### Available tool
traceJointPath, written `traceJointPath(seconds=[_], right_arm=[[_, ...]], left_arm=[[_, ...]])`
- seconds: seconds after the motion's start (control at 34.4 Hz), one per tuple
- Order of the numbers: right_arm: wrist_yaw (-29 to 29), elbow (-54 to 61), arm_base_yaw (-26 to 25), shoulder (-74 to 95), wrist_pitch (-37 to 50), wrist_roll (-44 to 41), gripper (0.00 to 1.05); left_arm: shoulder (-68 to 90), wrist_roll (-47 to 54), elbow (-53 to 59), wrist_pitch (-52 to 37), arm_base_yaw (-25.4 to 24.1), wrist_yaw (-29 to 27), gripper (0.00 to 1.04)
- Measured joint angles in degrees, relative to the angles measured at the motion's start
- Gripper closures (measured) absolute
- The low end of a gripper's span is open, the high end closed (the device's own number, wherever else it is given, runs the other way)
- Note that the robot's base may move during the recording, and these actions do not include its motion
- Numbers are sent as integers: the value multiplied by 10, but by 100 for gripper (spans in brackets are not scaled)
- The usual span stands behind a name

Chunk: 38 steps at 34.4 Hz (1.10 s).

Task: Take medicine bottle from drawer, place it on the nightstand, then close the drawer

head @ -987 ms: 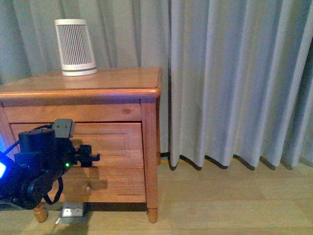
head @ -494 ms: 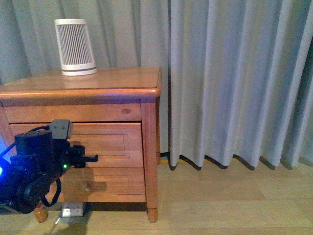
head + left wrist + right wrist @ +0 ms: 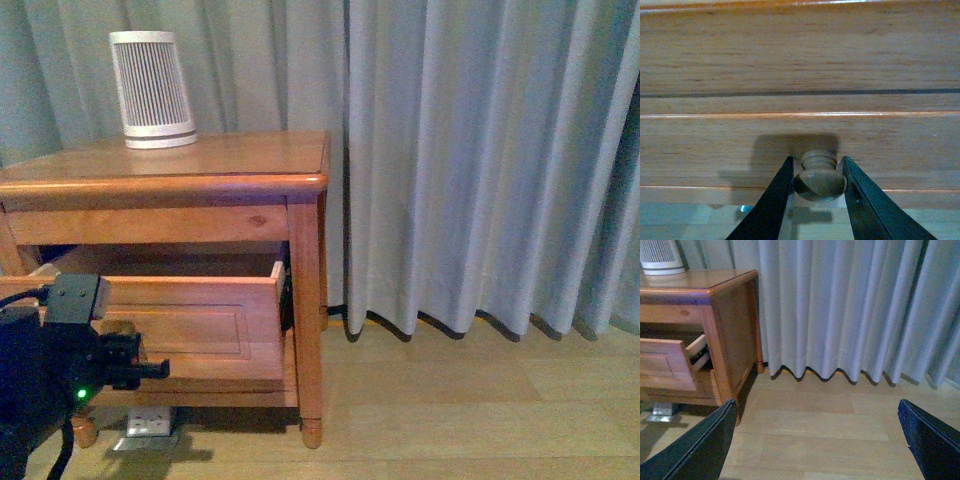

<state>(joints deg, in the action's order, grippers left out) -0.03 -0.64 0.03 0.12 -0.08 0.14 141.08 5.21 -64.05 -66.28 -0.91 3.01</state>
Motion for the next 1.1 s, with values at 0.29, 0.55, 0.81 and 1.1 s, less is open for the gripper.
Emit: traceJointPath(seconds=[0.29,0.55,0.81,1.1], right_arm=[[0,0,0,0,0,0,7],[0,0,0,0,0,0,7],[0,0,0,0,0,0,7],[0,0,0,0,0,0,7]], left_arm=[[-41,8,122,-68,-6,5,79],[-61,10,192,-108,-10,5,79],[-64,2,202,-89,-18,2,51],[-114,-6,216,-71,-23,-3,6]])
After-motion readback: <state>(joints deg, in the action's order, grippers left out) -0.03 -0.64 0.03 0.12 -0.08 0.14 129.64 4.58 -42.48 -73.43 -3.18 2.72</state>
